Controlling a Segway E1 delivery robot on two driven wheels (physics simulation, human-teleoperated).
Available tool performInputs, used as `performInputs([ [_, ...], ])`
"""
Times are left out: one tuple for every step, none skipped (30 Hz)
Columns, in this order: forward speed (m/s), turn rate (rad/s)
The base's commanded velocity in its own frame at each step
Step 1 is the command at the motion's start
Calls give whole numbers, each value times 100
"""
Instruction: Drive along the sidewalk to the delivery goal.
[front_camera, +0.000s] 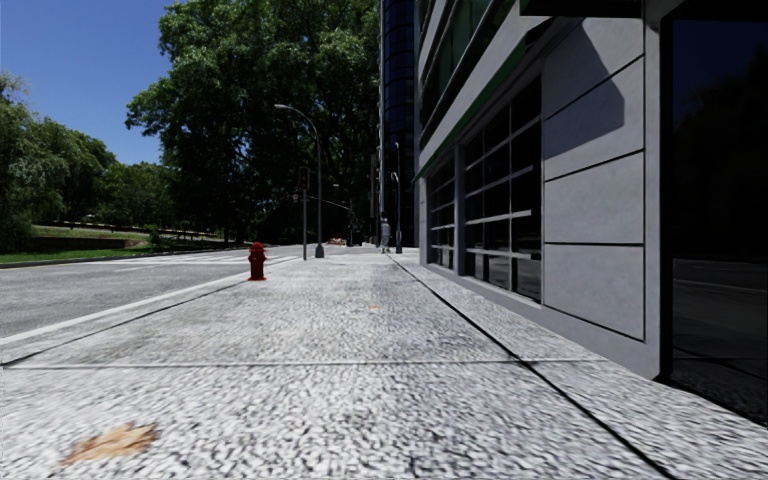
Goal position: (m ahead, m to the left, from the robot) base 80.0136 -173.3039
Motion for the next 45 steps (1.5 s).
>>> performInputs([
  [200, 0],
  [200, 0],
  [200, 0],
  [200, 7],
  [200, 21],
  [200, 21],
  [200, 27],
  [200, 30],
  [200, 30],
  [200, 32],
  [200, 32],
  [200, 25],
  [200, 25],
  [200, 5],
  [200, 0],
  [200, 0],
  [200, 0],
  [200, 15],
  [200, 15],
  [200, 15],
  [200, 0],
  [200, 0],
  [200, 0],
  [200, 0],
  [200, 0],
  [200, 0],
  [200, 0],
  [200, 0],
  [200, 0],
  [200, 0],
  [200, 0],
  [200, 0],
  [200, 0],
  [200, 0],
  [200, 0],
  [200, 0],
  [200, 0],
  [200, 0],
  [200, 0],
  [200, 0],
  [200, 0],
  [200, 0],
  [200, 0],
  [200, 0],
  [200, 0],
])
